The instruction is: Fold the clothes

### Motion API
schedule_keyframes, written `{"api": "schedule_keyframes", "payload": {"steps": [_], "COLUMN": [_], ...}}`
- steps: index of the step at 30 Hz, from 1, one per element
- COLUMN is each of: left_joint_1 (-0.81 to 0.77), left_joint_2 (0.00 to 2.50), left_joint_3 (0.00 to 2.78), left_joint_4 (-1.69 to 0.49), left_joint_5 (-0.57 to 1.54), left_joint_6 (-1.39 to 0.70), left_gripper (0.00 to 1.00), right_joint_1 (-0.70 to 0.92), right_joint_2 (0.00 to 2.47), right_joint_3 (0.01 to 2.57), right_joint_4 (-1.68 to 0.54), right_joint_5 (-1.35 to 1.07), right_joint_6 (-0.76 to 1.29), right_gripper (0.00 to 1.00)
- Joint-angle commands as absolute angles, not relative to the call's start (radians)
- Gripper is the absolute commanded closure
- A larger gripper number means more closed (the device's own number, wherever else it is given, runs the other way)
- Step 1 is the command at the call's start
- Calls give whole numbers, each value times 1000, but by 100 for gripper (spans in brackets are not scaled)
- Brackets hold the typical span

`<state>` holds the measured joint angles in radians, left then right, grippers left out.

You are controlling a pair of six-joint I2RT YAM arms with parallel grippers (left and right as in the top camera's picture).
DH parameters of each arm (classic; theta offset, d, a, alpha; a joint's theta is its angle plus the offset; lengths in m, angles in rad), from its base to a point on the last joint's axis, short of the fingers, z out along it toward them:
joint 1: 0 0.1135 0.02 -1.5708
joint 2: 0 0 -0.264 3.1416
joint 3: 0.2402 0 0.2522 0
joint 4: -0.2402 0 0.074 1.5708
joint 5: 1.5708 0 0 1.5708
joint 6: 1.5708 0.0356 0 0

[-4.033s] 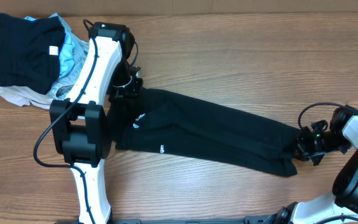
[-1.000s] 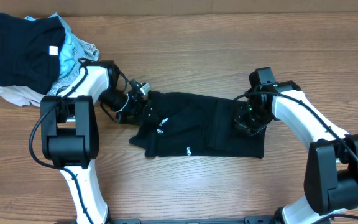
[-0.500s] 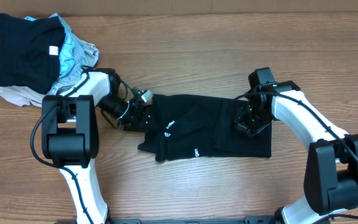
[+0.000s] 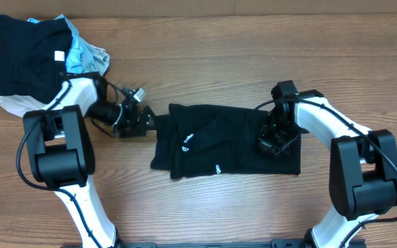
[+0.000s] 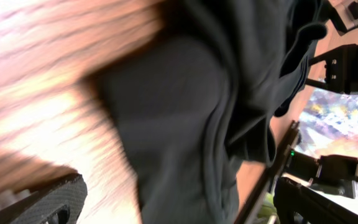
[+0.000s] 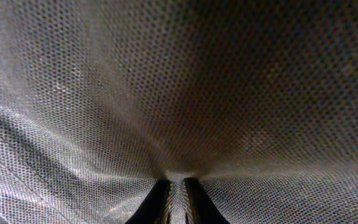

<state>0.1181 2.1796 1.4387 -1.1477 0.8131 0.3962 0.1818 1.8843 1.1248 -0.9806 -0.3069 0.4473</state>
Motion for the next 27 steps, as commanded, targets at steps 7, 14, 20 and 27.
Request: {"api": "schedule_keyframes", "payload": {"steps": [7, 14, 20, 27], "left_joint_1": [-87, -144, -91, -7], "left_joint_2": [2214, 2214, 2214, 2214], "left_joint_3": [1261, 1237, 1295, 1686], "left_joint_4": [-1017, -1008, -1075, -1431], "left_joint_5": [690, 574, 566, 537], "left_joint_6": [330, 183, 110, 104], "left_gripper": [0, 28, 75, 81], "right_joint_1": [184, 184, 180, 174], "right_joint_2": [1929, 1929, 1923, 1815], "right_joint_3": [1118, 1118, 1122, 1177], "right_joint_4": [-963, -960, -992, -1042], "right_joint_5": [-289, -289, -288, -288], "right_joint_6": [453, 453, 448, 444], "right_gripper": [91, 92, 96, 96]}}
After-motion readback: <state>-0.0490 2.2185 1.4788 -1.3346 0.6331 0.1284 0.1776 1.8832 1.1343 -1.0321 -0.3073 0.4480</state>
